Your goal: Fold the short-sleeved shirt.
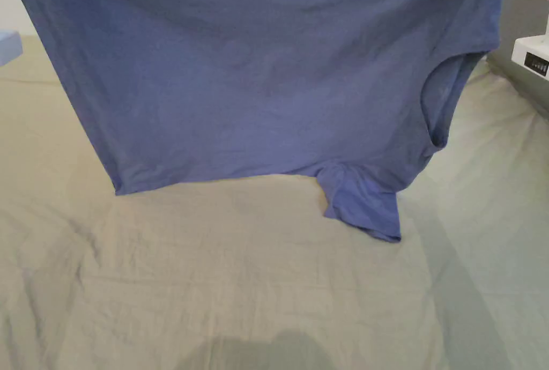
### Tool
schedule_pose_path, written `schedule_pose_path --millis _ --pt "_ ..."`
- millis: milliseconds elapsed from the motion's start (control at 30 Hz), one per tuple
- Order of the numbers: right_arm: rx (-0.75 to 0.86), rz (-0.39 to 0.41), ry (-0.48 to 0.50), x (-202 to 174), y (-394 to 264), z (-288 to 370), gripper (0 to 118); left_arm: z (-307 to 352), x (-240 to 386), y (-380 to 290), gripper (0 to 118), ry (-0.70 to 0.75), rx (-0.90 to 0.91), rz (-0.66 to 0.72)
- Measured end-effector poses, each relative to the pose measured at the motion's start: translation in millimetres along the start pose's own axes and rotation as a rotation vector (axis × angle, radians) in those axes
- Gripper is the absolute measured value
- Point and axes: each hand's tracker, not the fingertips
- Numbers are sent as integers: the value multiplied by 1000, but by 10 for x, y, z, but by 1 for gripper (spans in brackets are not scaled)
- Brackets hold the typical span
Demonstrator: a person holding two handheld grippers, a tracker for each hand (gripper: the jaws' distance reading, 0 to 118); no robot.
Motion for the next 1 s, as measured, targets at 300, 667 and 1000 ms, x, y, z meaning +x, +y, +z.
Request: schedule_pose_path --millis 300,667,1000 --pt "-259 -45 88 -278 -1653 115 5 5 85 -1739 0 -43 -219 -149" --pt "-569 -135 159 -508 -3534 1797 5 1465 -235 -3780 0 -205 -544 -318" --pt "-824 -77 220 -492 -4273 3113 5 2735 -709 -4582 0 -252 -672 -512"
